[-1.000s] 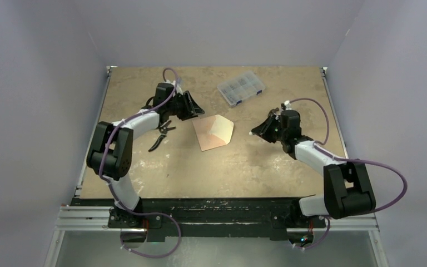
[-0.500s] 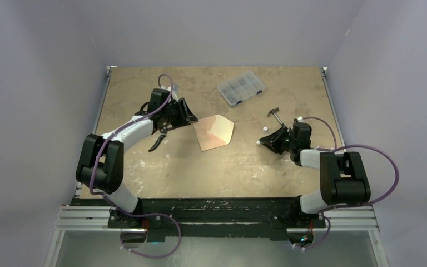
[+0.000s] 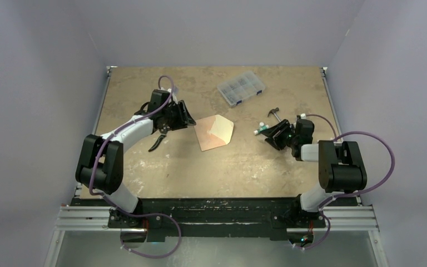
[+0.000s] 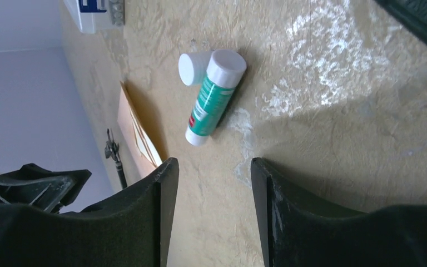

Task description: Place the letter into the envelope and seal it

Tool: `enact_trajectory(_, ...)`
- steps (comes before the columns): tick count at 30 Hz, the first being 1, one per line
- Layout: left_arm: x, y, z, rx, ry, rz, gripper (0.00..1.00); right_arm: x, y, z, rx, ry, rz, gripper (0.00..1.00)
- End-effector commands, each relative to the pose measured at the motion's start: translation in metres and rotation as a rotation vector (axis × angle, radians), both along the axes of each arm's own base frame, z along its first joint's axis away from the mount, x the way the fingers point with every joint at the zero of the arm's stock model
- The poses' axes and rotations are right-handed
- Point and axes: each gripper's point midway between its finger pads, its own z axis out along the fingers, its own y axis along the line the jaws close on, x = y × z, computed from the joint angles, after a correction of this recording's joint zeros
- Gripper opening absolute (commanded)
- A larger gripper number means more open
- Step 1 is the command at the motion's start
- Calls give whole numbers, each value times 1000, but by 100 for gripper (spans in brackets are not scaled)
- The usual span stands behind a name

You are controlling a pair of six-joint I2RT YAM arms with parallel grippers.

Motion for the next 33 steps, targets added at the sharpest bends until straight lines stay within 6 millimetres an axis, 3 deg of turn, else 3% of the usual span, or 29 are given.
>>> enact_trajectory(1, 15, -3, 18, 10, -59, -12, 45, 4, -16, -16, -105, 36, -27, 51)
enact_trajectory(7, 16, -3, 16, 13, -58, -17, 45, 18, -21, 1, -152, -21, -21, 47)
enact_trajectory(13, 14, -6, 17, -2, -56, -32, 44, 25, -15, 9, -151, -62, 35, 35)
enact_trajectory(18, 14, -9, 19, -20, -57, -39, 43, 27, -9, 15, -147, -89, 67, 33)
enact_trajectory(25, 13, -10, 16, -25, -46, -43, 42, 28, -4, 5, -151, -68, 89, 28)
enact_trajectory(33, 12, -11, 14, -26, -42, -49, 42, 31, 4, 8, -155, -82, 113, 25)
